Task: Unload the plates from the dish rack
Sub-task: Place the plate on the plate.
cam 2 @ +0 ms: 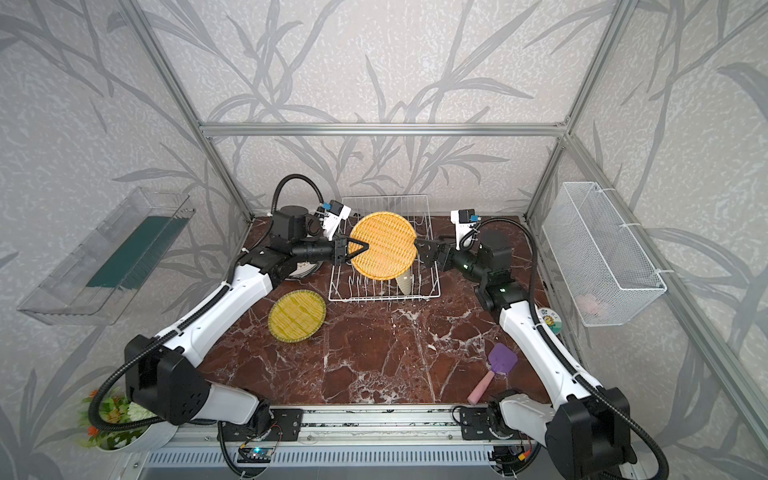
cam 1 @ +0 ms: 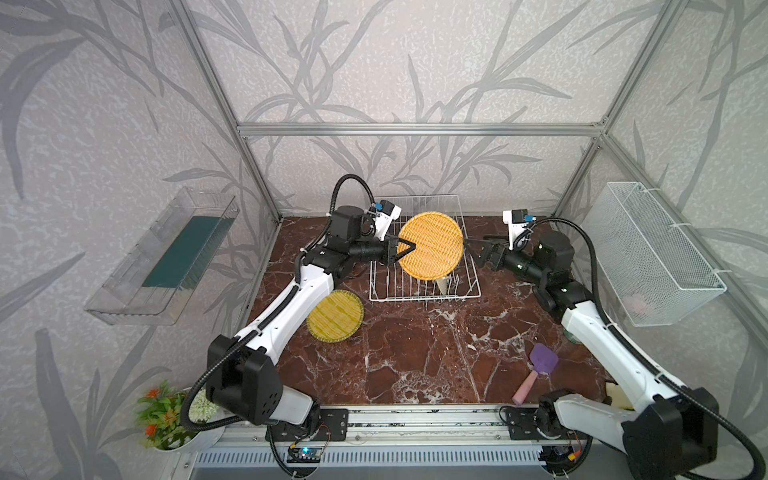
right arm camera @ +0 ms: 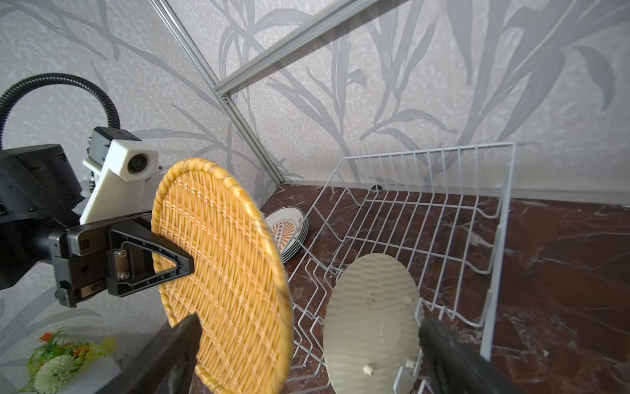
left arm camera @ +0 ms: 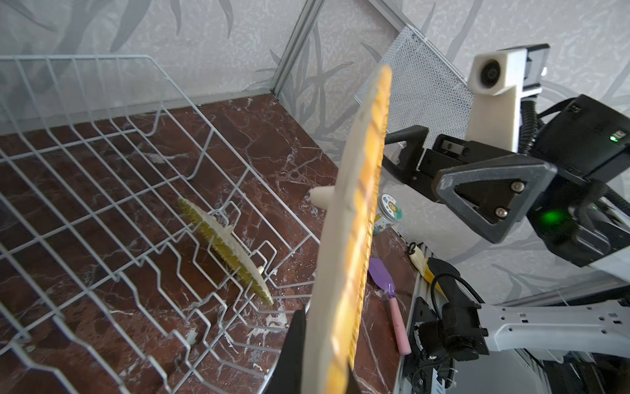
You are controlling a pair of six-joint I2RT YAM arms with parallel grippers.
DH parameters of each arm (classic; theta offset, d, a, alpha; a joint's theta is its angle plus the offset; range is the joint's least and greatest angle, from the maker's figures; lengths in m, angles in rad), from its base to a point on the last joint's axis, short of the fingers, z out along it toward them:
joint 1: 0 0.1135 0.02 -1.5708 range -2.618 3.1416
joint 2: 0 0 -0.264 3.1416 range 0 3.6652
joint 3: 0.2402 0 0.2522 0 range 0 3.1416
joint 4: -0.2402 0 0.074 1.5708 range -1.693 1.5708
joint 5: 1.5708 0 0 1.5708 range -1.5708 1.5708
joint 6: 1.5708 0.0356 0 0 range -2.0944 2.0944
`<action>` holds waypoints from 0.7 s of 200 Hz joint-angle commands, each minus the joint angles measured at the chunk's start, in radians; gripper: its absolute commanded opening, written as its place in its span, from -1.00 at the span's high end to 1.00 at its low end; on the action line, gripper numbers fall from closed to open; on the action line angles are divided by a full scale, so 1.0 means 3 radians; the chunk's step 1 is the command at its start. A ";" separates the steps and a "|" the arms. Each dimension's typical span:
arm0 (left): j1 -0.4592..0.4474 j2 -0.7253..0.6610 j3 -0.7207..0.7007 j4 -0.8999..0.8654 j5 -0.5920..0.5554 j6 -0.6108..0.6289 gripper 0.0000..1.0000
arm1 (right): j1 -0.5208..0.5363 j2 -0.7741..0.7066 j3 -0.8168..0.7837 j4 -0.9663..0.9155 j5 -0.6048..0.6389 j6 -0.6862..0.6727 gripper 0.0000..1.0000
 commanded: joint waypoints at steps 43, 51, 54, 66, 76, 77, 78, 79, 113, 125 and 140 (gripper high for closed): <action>0.0152 -0.0855 -0.0253 -0.0253 -0.1339 -0.0621 1.00 | 0.0007 -0.0393 -0.0132 -0.0541 0.0188 -0.0443 -0.98; 0.0203 -0.0990 -0.0330 -0.0325 -0.1508 -0.0738 1.00 | 0.0006 -0.0411 -0.0156 -0.0542 0.0133 -0.0451 -0.98; 0.0222 -0.1039 -0.0362 -0.0357 -0.1562 -0.0777 1.00 | 0.0006 -0.0416 -0.0166 -0.0542 0.0111 -0.0453 -0.98; 0.0295 -0.1236 -0.0474 -0.0546 -0.1783 -0.0900 1.00 | 0.0011 -0.0428 -0.0198 -0.0536 0.0017 -0.0450 -0.98; 0.0366 -0.1389 -0.0545 -0.0737 -0.1935 -0.0980 1.00 | 0.0020 -0.0432 -0.0214 -0.0556 -0.0038 -0.0460 -0.98; 0.0374 -0.1406 -0.0552 -0.0757 -0.1949 -0.0983 1.00 | 0.0021 -0.0433 -0.0217 -0.0556 -0.0041 -0.0462 -0.98; 0.0384 -0.1422 -0.0558 -0.0780 -0.1966 -0.0992 1.00 | 0.0021 -0.0436 -0.0221 -0.0557 -0.0046 -0.0463 -0.98; 0.0393 -0.1430 -0.0564 -0.0800 -0.1978 -0.1004 1.00 | 0.0021 -0.0437 -0.0223 -0.0557 -0.0051 -0.0469 -0.98; 0.0663 -0.1905 -0.0786 -0.1280 -0.2164 -0.1284 1.00 | 0.0041 -0.0512 -0.0280 -0.0580 -0.0092 -0.0514 -0.98; 0.0725 -0.2048 -0.0866 -0.1434 -0.2236 -0.1372 1.00 | 0.0047 -0.0537 -0.0286 -0.0594 -0.0091 -0.0518 -0.98; 0.0793 -0.2206 -0.0992 -0.1594 -0.2340 -0.1459 1.00 | 0.0047 -0.0556 -0.0287 -0.0603 -0.0100 -0.0521 -0.98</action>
